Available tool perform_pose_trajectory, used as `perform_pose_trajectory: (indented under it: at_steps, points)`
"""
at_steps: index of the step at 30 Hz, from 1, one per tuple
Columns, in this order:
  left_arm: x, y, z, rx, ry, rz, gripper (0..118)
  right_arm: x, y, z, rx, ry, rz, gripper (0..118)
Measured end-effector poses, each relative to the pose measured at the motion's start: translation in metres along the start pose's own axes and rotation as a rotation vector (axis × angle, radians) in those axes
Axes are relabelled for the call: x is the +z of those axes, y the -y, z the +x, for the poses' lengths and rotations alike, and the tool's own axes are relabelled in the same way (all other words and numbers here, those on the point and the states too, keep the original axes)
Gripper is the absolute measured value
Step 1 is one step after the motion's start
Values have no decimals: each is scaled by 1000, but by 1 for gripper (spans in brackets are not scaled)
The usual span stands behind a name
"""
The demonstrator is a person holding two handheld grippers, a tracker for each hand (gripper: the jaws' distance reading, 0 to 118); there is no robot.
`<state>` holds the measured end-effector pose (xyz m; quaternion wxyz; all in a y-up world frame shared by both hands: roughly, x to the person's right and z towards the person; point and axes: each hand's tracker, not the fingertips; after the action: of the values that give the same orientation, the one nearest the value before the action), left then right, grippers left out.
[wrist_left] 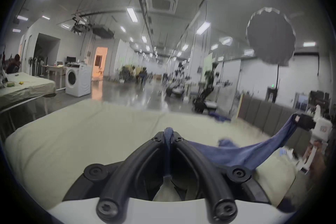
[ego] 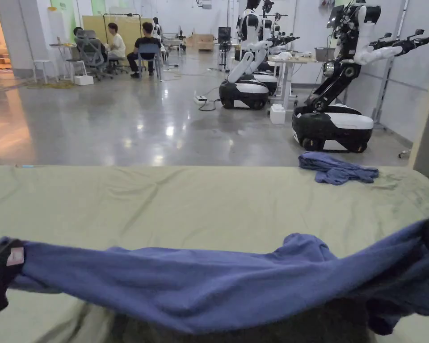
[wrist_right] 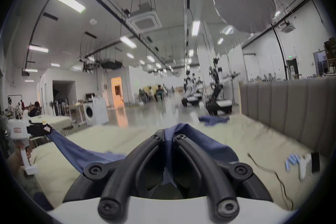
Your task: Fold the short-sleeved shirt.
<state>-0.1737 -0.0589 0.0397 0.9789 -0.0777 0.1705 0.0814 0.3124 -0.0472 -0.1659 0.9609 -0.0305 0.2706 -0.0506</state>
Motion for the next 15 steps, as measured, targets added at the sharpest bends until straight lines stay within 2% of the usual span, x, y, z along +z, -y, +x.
perform_pose_trajectory:
  at_steps: [2,5,6,8,15]
  points:
    - [20,29,-8,-38,-56,-94,5,33,29,-5,-28,28,-79,9]
    - [40,64,-26,-41,-52,-265,5,66,68,-8,-18,74,-239,9]
    - [44,75,-31,-24,-45,-334,5,74,80,-7,-60,89,-297,9]
    - [49,94,-40,-37,-49,-430,5,85,102,-3,-84,116,-380,9]
    - [34,130,-39,-159,-79,-702,5,71,144,5,-24,187,-819,9]
